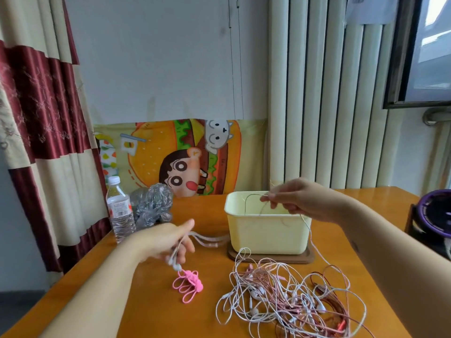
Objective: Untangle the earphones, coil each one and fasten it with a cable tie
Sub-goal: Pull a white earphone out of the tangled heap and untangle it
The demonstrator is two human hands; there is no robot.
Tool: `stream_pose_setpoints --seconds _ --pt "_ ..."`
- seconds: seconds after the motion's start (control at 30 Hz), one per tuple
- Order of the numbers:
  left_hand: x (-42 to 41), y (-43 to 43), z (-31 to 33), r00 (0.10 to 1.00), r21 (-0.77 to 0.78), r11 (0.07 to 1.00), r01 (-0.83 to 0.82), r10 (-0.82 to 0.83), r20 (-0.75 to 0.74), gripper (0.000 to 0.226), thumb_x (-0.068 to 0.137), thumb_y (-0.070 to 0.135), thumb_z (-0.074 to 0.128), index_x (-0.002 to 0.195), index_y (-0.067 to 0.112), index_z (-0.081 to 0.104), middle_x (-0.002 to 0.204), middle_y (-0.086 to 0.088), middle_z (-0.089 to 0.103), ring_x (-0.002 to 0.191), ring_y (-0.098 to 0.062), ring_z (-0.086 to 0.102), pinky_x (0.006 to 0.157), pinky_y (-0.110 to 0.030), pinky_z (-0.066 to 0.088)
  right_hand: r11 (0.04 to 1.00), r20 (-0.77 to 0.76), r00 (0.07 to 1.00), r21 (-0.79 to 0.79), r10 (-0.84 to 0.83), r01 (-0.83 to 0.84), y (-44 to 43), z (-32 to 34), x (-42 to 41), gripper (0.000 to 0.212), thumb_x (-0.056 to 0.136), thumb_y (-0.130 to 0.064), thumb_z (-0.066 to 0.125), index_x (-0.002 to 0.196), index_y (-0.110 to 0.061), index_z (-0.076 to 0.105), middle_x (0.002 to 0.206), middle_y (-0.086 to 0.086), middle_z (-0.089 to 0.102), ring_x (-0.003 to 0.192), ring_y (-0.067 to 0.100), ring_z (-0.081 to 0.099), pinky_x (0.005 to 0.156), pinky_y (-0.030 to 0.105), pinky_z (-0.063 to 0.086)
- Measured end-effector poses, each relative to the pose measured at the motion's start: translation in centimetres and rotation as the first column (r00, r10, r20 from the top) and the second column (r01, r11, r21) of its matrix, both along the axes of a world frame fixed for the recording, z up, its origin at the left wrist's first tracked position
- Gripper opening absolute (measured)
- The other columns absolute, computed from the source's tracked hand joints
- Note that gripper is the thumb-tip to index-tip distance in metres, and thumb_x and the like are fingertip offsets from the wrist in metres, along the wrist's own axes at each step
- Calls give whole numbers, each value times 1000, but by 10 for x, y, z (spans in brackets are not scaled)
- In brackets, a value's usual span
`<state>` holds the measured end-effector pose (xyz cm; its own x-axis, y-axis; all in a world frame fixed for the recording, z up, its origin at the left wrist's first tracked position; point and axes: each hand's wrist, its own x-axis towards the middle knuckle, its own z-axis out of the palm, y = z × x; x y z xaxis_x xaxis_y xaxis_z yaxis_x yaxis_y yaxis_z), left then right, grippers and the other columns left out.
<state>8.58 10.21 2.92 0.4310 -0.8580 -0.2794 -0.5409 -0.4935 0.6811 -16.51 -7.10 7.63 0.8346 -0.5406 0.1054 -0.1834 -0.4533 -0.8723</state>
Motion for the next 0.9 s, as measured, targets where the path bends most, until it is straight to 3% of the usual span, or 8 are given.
stream_pose_setpoints --seconds 0.07,0.17,0.27,0.33,0.43,0.53,0.67,0.9 --pt "-6 -4 -4 987 121 992 41 -59 147 67 95 60 19 102 16 69 87 5 72 90 -13 66 86 -34 43 953 -91 995 -295 39 -64 21 22 7 18 93 -23 55 98 -20 73 74 -12 66 58 4 47 57 15 36" --pt "-19 -15 3 958 -133 988 73 -33 284 61 96 57 19 115 20 63 105 9 67 98 -8 62 98 -33 42 808 -200 976 -559 88 -188 49 43 22 23 94 -17 54 111 -17 69 88 -12 70 68 -11 59 64 5 42" --pt "-51 -19 27 988 -541 836 90 -143 -58 54 95 51 24 117 19 61 103 7 69 98 -6 64 92 -19 48 695 -242 967 -681 85 -231 66 45 37 18 92 -12 58 107 -13 67 94 -1 73 79 2 65 70 8 46" --pt "-69 -17 44 871 -578 808 116 -363 -332 54 90 51 29 108 13 62 80 2 68 80 -15 67 83 -23 52 669 -180 982 -722 59 -173 72 45 44 10 88 -13 63 98 -12 62 90 2 71 79 12 66 69 16 51" --pt "-80 -12 55 856 -513 835 199 -403 -323 58 88 53 35 95 5 67 57 2 36 46 -10 37 60 -26 46 562 -50 999 -827 -2 -40 73 49 46 12 85 -14 66 96 -10 66 81 0 63 72 16 59 61 17 44" --pt "-78 -6 60 880 -561 818 124 -352 -319 44 96 41 38 82 7 63 52 7 25 44 -7 23 51 -22 32 593 107 994 -799 -26 102 63 52 39 7 85 -17 67 88 -11 69 73 -7 61 63 1 54 57 11 40" --pt "-74 3 68 835 -678 734 36 -395 -383 29 99 25 39 80 10 55 52 8 29 44 -5 27 48 -19 37 696 305 947 -659 -99 284 42 45 36 9 88 -22 64 89 -14 69 66 -16 54 57 -12 49 55 6 37" --pt "-76 8 73 818 -678 733 60 -426 -387 26 99 22 39 85 9 57 53 6 36 44 -5 30 51 -20 42 762 419 875 -476 -243 439 21 17 46 12 91 -23 61 83 -15 65 59 -11 50 51 3 43 50 9 36"
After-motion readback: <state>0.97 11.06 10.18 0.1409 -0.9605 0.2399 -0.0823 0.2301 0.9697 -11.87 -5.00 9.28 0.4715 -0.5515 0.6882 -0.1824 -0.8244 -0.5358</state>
